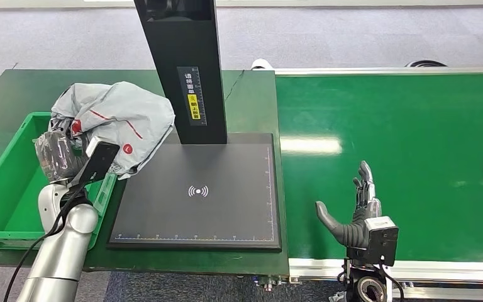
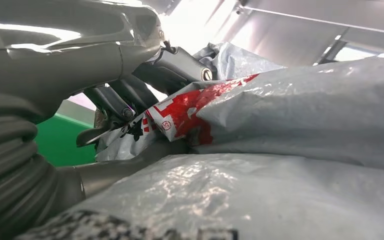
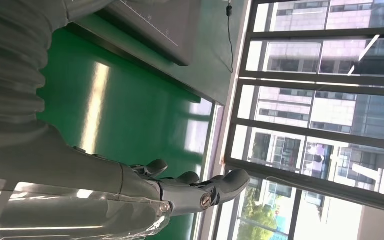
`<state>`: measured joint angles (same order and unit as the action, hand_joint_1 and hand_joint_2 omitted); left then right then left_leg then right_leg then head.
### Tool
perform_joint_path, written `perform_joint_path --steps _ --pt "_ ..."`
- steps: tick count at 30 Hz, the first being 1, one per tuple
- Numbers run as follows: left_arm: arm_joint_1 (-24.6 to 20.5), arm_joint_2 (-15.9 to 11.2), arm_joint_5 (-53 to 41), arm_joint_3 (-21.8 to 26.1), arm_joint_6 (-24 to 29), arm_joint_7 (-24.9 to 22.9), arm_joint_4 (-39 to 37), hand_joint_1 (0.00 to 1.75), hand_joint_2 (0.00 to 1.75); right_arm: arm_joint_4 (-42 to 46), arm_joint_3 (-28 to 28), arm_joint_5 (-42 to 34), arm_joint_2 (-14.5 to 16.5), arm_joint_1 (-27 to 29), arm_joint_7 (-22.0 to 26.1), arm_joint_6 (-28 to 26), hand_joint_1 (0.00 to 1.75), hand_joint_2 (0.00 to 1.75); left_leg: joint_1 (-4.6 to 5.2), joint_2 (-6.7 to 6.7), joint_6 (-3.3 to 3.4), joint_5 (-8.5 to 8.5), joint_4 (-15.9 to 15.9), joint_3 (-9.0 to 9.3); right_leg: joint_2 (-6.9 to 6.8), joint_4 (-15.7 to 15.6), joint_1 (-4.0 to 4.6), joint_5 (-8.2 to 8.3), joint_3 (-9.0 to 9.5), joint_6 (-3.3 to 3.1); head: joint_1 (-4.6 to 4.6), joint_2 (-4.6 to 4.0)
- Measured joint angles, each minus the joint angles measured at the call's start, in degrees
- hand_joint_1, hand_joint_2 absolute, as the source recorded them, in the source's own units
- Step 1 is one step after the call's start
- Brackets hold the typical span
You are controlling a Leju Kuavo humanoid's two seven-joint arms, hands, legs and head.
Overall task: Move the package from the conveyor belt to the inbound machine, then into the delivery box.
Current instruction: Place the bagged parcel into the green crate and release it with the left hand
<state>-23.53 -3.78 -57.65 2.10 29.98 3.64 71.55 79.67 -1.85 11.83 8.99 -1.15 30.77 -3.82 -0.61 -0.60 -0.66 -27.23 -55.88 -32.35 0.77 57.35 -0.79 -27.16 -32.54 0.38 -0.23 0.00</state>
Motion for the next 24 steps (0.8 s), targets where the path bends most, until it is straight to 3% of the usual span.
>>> perform_joint_path --steps 8,15,24 --pt "-1.03 -3.44 -2.01 7.44 0.03 -2.69 -7.74 1.75 1.75 0.48 -0.72 0.44 0.41 0.41 -0.39 0.9 0.0 1.75 -0.05 0.08 -0.01 0.0 0.02 0.01 0.06 0.01 0.05 0.0 -0.03 -0.01 -0.02 0.0" --pt "0.83 -5.92 -3.6 15.11 2.87 -5.38 -14.58 1.75 1.75 0.44 -0.86 0.91 0.66 0.43 -0.58 1.37 0.0 1.75 -0.06 0.1 -0.02 0.0 0.03 -0.01 0.07 0.02 0.06 -0.03 -0.02 -0.03 0.0 0.01" --pt "0.09 -6.44 -10.7 22.23 -2.13 -13.22 -19.25 1.75 1.75 -0.34 -0.93 1.25 1.21 0.38 -0.59 1.41 0.0 1.75 -0.02 0.1 -0.06 -0.05 0.13 0.42 0.09 0.01 0.03 -0.06 0.37 -0.05 -0.02 0.0"
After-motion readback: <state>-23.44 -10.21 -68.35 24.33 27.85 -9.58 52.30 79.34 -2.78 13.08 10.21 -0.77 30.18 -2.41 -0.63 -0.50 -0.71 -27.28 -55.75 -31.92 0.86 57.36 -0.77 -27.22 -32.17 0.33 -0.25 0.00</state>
